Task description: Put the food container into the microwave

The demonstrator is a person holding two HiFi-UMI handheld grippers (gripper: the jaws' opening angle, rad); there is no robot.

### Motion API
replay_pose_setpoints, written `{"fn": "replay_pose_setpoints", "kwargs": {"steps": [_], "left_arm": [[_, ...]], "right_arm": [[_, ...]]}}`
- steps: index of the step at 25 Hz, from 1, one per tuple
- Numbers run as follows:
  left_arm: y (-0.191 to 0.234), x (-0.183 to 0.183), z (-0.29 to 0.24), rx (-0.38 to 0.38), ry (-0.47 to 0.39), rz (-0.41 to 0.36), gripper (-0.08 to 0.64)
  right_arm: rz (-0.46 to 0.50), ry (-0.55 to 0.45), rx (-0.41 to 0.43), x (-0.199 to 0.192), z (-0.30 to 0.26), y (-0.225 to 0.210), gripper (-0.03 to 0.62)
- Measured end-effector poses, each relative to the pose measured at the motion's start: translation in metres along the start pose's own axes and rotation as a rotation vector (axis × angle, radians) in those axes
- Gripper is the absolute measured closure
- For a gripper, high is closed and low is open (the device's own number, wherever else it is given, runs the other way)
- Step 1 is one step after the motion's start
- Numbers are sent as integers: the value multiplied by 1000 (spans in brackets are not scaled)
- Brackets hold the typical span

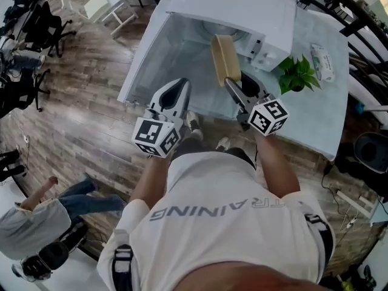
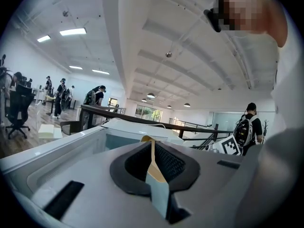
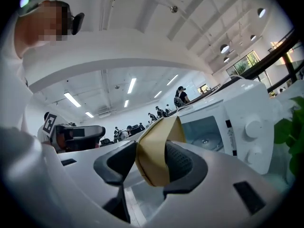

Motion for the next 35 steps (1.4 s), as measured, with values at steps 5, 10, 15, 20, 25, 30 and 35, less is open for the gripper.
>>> {"fn": "replay_pose_setpoints", "kwargs": {"steps": [5,10,15,20,25,30,35], "left_arm": [[14,-5,-8,3,21,10,512],[27,-9,-17,3,38,7,512],[37,-14,-29,0,49,-1,512],[43,-15,-38,-20,68,-1,512],[51,-14,-40,-33,78,-8,512],[50,-11,-45,-52,86,-2,512],[50,-7,-48,-70,78,-24,512]], "right_arm": [[-65,-1,-19,-17,-25,-27,380],[-129,-17,-32,-29,-52,-56,380],[-234,-93,-84,-35,-72,-87,380],[-295,-170,-112,-35,-86,-108,380],[-317,-217,-124,-32,-106,-124,380],[-326,-256,-170,-30,-120,-147,380],[-292,-283,-205,-31,-134,-166,380]]}}
Point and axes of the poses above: the fingertips, and each gripper's own axes: z backward along the fingers, y to its left, x out of its top, the point moved 3 cm from there along z, backward along the fingers, and after that the axes turned 12 degrees about x, right-handed, at the moved point
